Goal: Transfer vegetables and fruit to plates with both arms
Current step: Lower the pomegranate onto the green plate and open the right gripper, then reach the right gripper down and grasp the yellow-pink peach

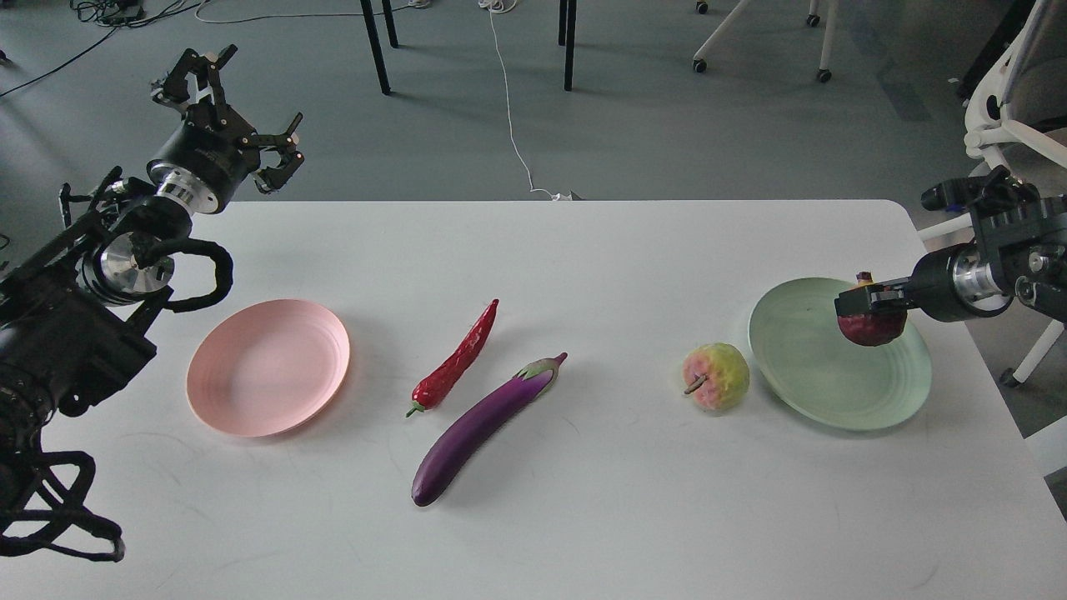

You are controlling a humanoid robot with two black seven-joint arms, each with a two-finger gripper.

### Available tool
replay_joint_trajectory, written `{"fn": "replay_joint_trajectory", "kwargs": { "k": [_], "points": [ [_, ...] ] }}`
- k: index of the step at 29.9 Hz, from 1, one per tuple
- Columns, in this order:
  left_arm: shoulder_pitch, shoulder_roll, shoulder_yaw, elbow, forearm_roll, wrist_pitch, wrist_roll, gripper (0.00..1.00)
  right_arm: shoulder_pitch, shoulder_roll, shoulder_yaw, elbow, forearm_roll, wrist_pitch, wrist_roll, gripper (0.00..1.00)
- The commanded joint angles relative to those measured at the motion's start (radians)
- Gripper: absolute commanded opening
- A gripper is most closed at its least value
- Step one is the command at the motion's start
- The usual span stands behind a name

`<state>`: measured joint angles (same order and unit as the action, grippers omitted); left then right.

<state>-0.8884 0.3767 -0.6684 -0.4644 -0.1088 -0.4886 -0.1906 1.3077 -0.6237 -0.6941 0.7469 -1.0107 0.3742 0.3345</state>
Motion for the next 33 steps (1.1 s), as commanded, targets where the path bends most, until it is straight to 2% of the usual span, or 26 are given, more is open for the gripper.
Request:
{"fn": "replay_joint_trajectory", "kwargs": {
  "k": [1,2,4,5,8,13,16,18,20,22,33],
  "points": [
    [0.0,-0.001,0.0,0.0,0.001,0.0,-0.001,0.98,-0.039,-0.005,0.021,-0.003,0.0,-0.023,0.0,0.68],
    [0.0,0.001,0.0,0.0,0.001,0.0,-0.001,0.98,-0.042,-0.007,0.033,-0.001,0.001,-0.027,0.0,0.71],
    [-0.001,-0.001,0.0,0.0,0.001,0.0,-0.001,0.98,-0.044,-0.016,0.057,0.008,0.003,-0.026,-0.003,0.87],
    [-0.001,-0.001,0.0,0.0,0.001,0.0,-0.001,0.98,-0.044,-0.019,0.059,0.006,0.003,-0.026,-0.005,0.92],
    [-0.001,-0.002,0.0,0.0,0.001,0.0,-0.001,0.98,-0.044,-0.022,0.054,0.003,0.001,-0.018,-0.005,0.97],
    [-0.001,0.001,0.0,0.0,0.001,0.0,-0.001,0.98,-0.024,-0.033,0.056,0.0,0.001,-0.018,-0.005,0.98],
    [-0.001,0.002,0.0,0.0,0.001,0.0,-0.001,0.98,0.054,-0.03,0.087,0.028,0.02,-0.017,-0.005,0.98],
    [-0.001,0.002,0.0,0.0,0.001,0.0,-0.001,0.98,0.113,-0.022,0.09,0.092,0.021,-0.008,-0.009,0.98],
    [-0.001,0.002,0.0,0.0,0.001,0.0,-0.001,0.98,0.16,-0.013,0.087,0.175,0.02,0.032,-0.037,0.98],
    [-0.001,0.005,0.0,0.0,0.001,0.0,-0.001,0.98,0.197,0.01,0.085,0.23,0.02,0.078,-0.06,0.98],
    [-0.001,0.024,0.001,0.0,0.001,0.0,-0.001,0.98,0.174,0.219,0.019,0.258,0.023,0.083,-0.049,0.93]
  ]
}}
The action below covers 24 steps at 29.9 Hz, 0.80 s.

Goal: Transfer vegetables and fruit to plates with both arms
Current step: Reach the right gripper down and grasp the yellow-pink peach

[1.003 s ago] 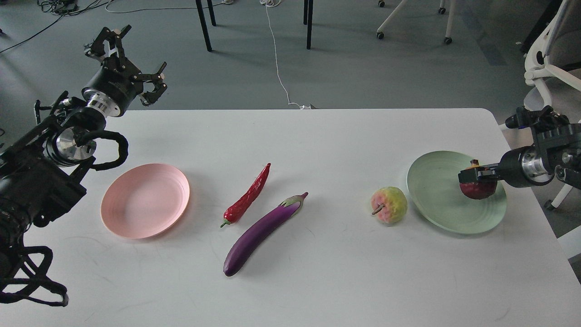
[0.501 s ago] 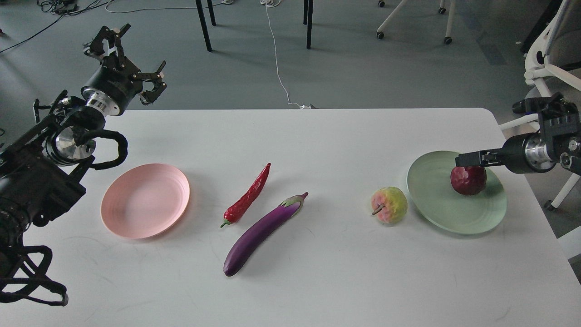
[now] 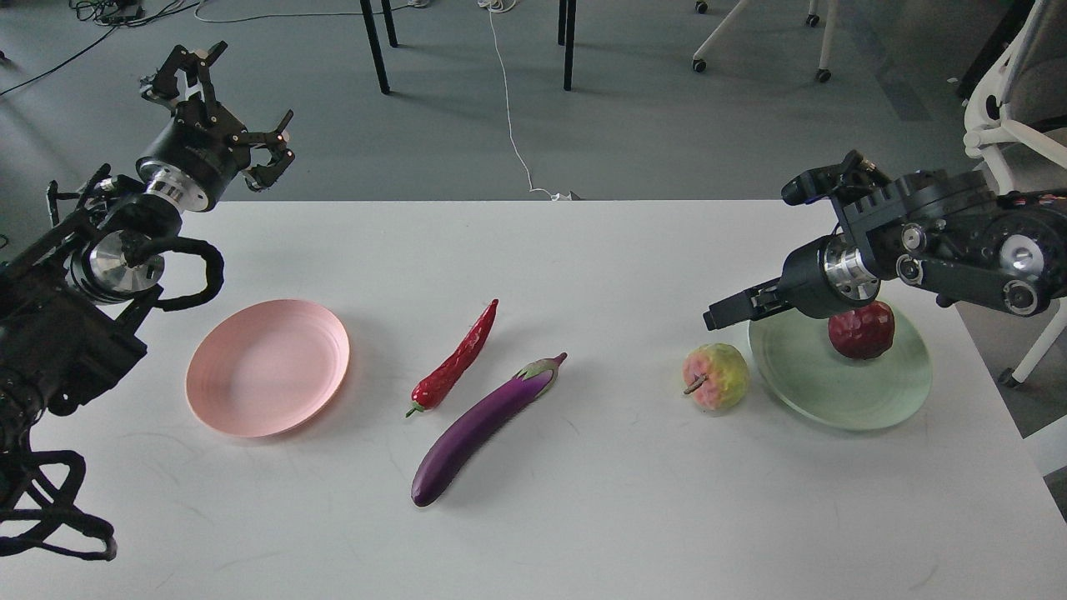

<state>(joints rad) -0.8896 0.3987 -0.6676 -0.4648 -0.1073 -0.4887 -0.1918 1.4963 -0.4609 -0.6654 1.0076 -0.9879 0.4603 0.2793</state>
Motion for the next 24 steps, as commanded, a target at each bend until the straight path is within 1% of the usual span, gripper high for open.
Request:
{"fn": "replay_joint_trajectory", "kwargs": {
  "k": [1,8,11,13,17,18,21,24],
  "points": [
    [0.0,0.003,0.0,0.0,0.0,0.0,0.0,0.98,-0.021,0.071,-0.011,-0.004,0.0,-0.003,0.008,0.93],
    [0.001,0.026,0.002,0.0,0.0,0.0,0.0,0.98,-0.086,0.114,-0.025,-0.017,-0.001,-0.003,0.008,0.89],
    [0.003,0.029,0.002,0.0,0.001,0.0,0.0,0.98,-0.088,0.128,-0.062,-0.026,-0.001,-0.002,0.006,0.82],
    [0.003,0.028,0.002,0.0,0.001,0.0,0.0,0.98,-0.087,0.13,-0.075,-0.027,-0.003,-0.003,0.008,0.75],
    [0.003,0.028,0.002,0.0,0.001,0.0,0.002,0.98,-0.073,0.13,-0.071,-0.027,-0.001,-0.003,0.008,0.54],
    [0.001,0.026,0.002,0.0,0.001,0.0,0.002,0.98,-0.067,0.128,-0.068,-0.027,-0.001,-0.003,0.008,0.51],
    [0.001,0.029,0.002,0.0,0.001,0.0,0.002,0.98,-0.012,0.113,-0.056,-0.029,-0.001,-0.003,0.008,0.49],
    [0.0,0.031,0.002,0.0,0.001,0.0,0.002,0.98,0.039,0.053,-0.04,-0.026,-0.003,-0.003,0.008,0.49]
  ]
}}
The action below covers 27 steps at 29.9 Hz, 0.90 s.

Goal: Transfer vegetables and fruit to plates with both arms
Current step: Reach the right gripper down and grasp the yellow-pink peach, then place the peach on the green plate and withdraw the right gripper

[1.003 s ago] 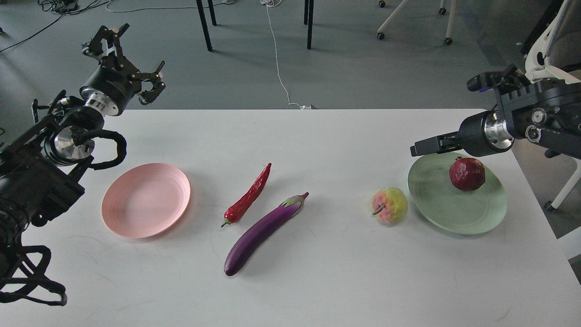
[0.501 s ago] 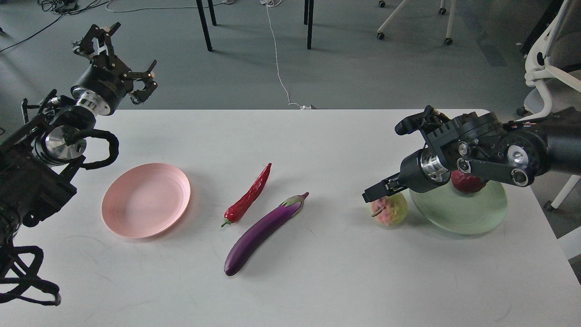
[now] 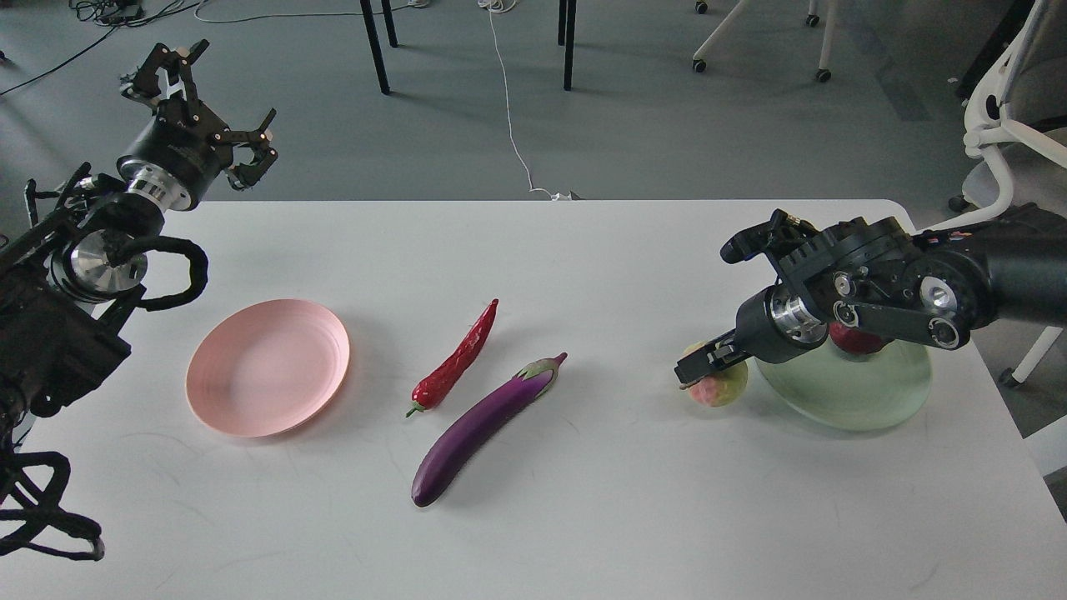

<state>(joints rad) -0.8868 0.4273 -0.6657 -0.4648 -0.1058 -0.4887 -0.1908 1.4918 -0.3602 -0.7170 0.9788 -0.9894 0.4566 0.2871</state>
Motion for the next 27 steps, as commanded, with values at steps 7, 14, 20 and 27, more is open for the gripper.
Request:
{"fn": "replay_joint_trajectory", "kwargs": {
  "k": [7,14,20,27],
  "points": [
    [-0.003,0.002,0.0,0.0,0.0,0.0,0.002,0.98,0.045,-0.192,-0.027,0.004,-0.133,-0.007,0.001,0.53],
    [-0.009,0.013,-0.002,0.0,0.001,0.0,-0.003,0.98,-0.047,-0.233,-0.015,0.001,-0.147,-0.061,0.0,0.65],
    [-0.026,0.07,0.0,0.0,0.003,0.0,0.001,0.98,-0.09,-0.272,0.007,-0.003,-0.144,-0.078,-0.002,0.95],
    [-0.049,0.08,0.0,0.0,0.005,0.0,0.001,0.98,-0.099,-0.296,0.143,-0.005,-0.13,-0.078,-0.003,0.98]
  ]
}}
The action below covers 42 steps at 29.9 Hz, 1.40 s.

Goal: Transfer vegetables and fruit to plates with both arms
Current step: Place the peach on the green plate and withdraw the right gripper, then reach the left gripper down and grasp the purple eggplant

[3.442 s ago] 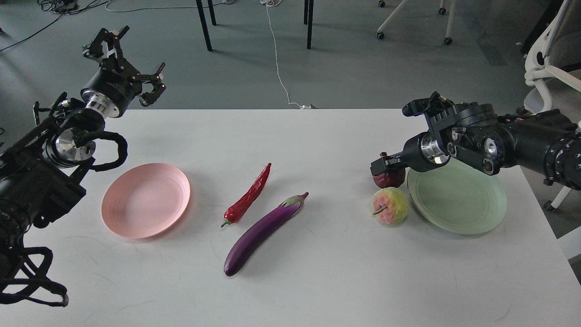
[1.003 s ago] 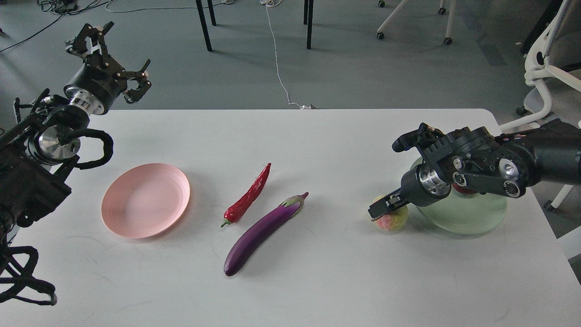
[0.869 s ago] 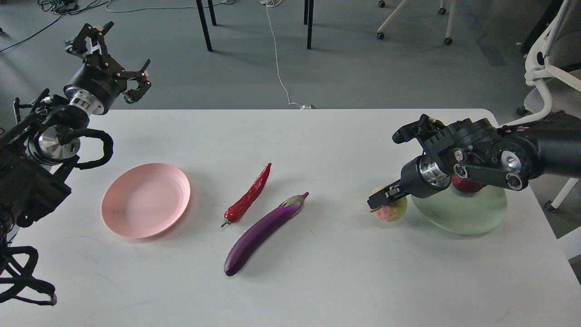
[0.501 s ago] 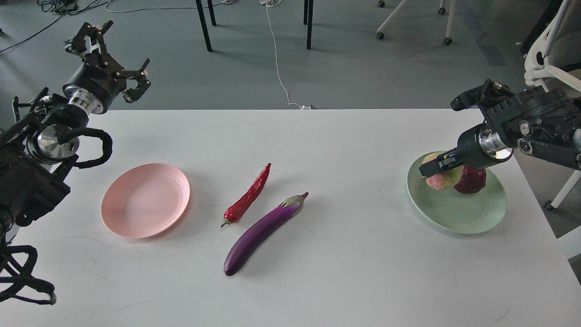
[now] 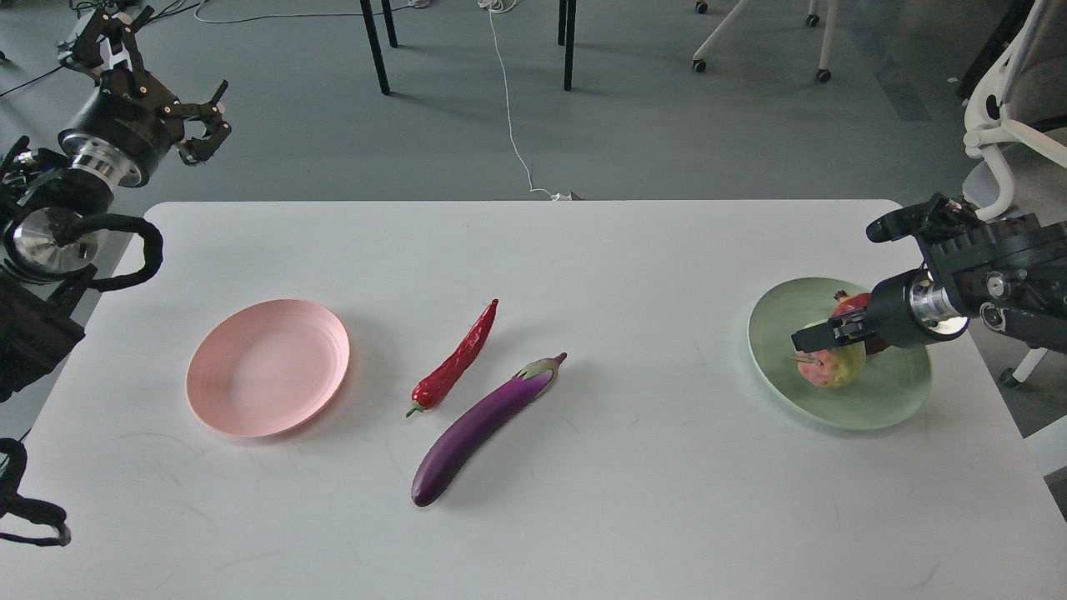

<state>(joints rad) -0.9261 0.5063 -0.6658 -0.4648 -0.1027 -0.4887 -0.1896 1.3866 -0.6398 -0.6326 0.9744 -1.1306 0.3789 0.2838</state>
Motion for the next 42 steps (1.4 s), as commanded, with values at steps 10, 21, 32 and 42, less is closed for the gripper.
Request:
{"fn": "replay_joint_trajectory", "kwargs": {
  "k": [10,21,32,42],
  "points": [
    [-0.046,-0.009,-0.001,-0.031,0.1,0.0,-0.005,0.98,0.043,-0.161,0.339,-0.113,0.164,0.002,0.003,0.99],
    [-0.043,0.055,0.009,-0.275,0.703,0.0,-0.042,0.98,-0.201,-0.109,0.744,-0.282,0.701,-0.002,0.005,0.99],
    [0.021,-0.049,0.195,-0.395,1.324,0.06,-0.169,0.98,-0.408,0.291,1.095,-0.836,1.144,0.11,0.005,0.99],
    [0.032,-0.032,0.58,-0.569,1.756,0.324,-0.166,0.97,-0.586,0.257,1.462,-0.835,1.252,0.11,0.012,0.99]
  ]
}}
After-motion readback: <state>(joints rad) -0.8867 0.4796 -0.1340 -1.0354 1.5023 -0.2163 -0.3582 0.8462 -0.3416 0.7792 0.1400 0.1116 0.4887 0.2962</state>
